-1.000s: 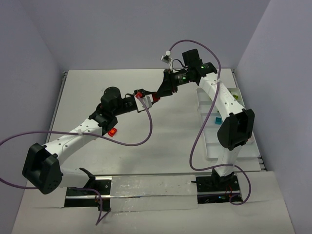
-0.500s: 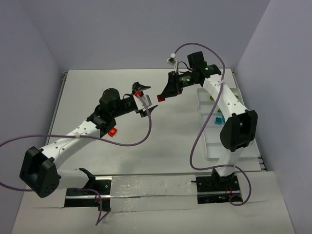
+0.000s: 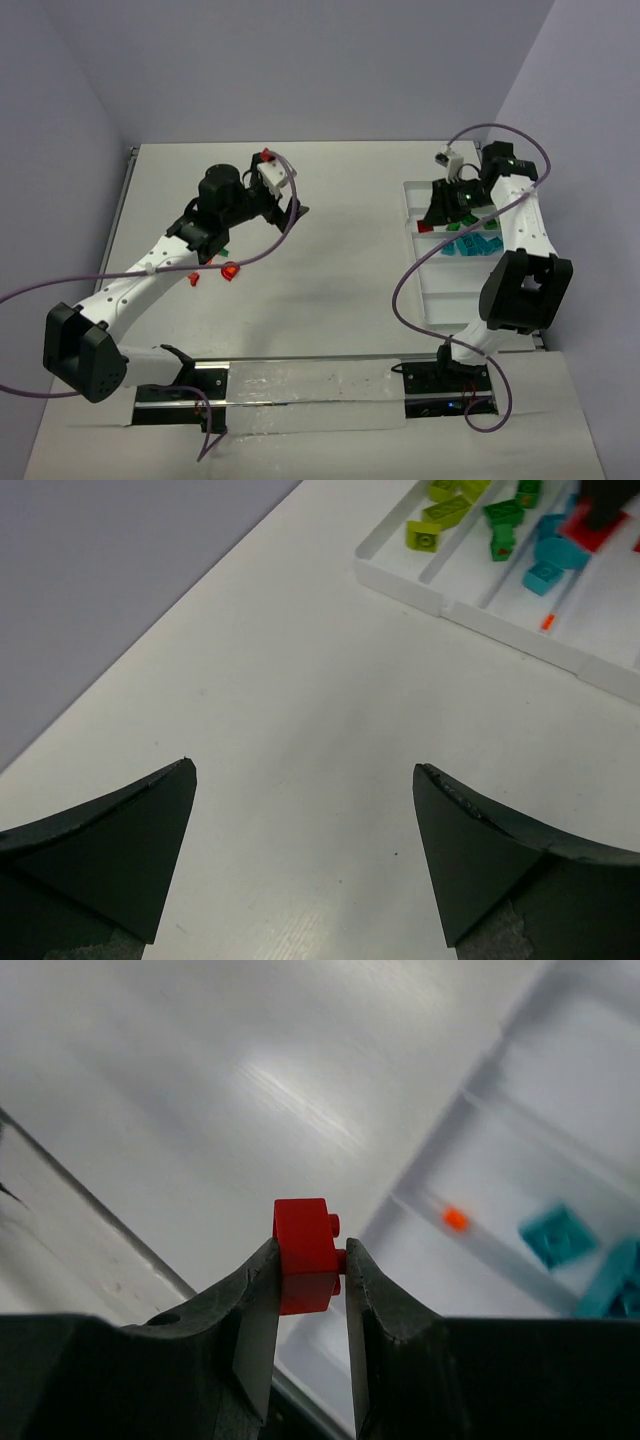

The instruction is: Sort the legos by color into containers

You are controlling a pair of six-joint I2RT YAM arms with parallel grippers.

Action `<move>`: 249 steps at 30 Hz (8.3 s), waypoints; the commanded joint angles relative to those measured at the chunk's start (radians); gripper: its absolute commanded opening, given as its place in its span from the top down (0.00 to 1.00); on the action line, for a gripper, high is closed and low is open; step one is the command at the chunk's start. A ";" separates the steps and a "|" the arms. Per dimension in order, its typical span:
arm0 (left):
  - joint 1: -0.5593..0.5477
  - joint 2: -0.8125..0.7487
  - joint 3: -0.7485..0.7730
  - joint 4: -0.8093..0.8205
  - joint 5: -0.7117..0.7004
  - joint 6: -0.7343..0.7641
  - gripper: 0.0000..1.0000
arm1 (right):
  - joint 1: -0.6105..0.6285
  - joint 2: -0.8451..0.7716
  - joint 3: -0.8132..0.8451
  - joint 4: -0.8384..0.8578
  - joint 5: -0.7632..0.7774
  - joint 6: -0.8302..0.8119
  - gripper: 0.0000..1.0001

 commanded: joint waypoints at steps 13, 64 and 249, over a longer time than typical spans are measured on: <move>0.058 0.111 0.196 -0.230 -0.016 -0.182 0.01 | -0.274 -0.316 -0.354 -0.007 0.537 -0.238 1.00; 0.080 0.359 0.479 -0.388 -0.077 -0.219 0.01 | -0.298 0.128 -0.290 0.416 0.790 0.015 0.98; 0.245 0.018 0.067 -0.328 0.813 -0.035 1.00 | 0.210 -0.280 -0.403 0.475 -0.544 0.468 0.26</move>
